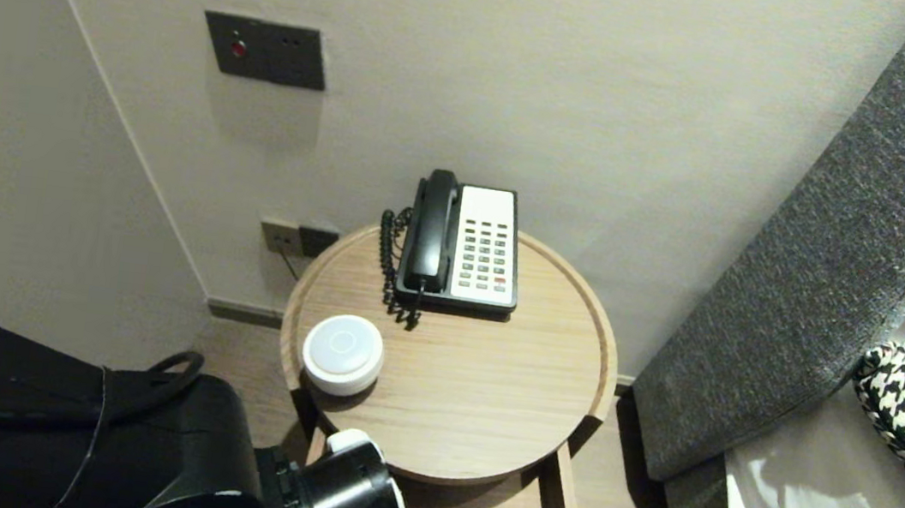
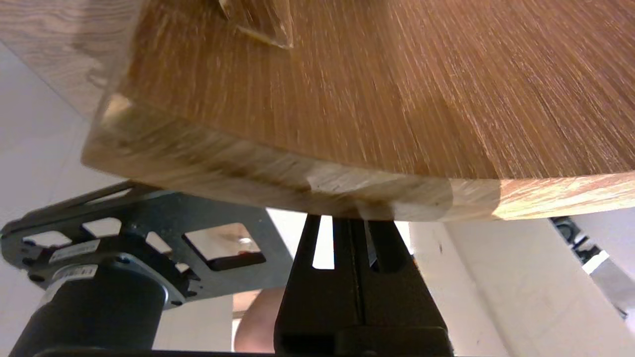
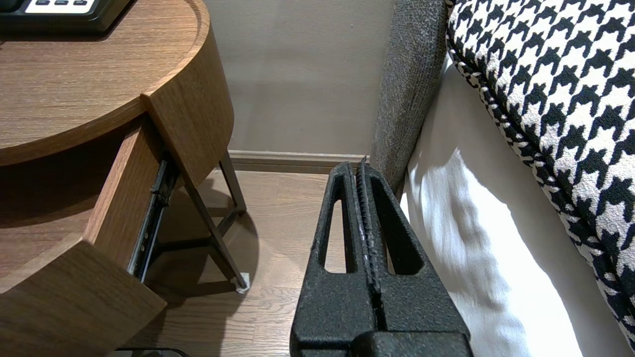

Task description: Close the nightstand drawer

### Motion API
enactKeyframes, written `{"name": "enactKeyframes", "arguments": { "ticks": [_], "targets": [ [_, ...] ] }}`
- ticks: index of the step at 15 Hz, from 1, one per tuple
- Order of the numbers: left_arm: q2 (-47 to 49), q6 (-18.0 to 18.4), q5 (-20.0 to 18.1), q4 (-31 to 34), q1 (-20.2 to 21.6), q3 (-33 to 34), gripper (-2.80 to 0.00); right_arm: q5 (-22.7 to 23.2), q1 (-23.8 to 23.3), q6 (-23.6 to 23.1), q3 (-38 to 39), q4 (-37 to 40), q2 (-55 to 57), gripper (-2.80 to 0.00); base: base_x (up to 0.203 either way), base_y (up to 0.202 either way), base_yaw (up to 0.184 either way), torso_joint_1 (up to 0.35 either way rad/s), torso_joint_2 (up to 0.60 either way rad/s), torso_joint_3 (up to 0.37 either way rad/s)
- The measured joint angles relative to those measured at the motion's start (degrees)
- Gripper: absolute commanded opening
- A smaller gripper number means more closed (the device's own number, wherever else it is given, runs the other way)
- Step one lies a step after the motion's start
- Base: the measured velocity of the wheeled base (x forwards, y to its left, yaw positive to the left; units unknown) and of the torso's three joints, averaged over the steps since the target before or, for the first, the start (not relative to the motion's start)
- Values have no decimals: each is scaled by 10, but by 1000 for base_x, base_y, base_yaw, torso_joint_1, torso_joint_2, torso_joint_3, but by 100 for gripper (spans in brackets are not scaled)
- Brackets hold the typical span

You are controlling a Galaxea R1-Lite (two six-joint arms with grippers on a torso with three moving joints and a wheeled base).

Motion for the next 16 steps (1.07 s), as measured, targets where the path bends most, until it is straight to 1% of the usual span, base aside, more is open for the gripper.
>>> {"name": "enactKeyframes", "arguments": {
  "ticks": [4, 6, 8, 12, 16],
  "targets": [
    [4, 22, 1, -21, 25, -2, -280, 0, 0, 0, 0, 0, 0, -280, 0, 0, 0, 0, 0, 0],
    [4, 25, 4, -27, 36, -8, -280, 0, 0, 0, 0, 0, 0, -280, 0, 0, 0, 0, 0, 0],
    [4, 32, 19, -28, 43, -14, -280, 0, 0, 0, 0, 0, 0, -280, 0, 0, 0, 0, 0, 0],
    [5, 60, 52, -28, 66, -20, -280, 0, 0, 0, 0, 0, 0, -280, 0, 0, 0, 0, 0, 0],
    [5, 74, 60, -28, 86, -33, -280, 0, 0, 0, 0, 0, 0, -280, 0, 0, 0, 0, 0, 0]
  ]
}}
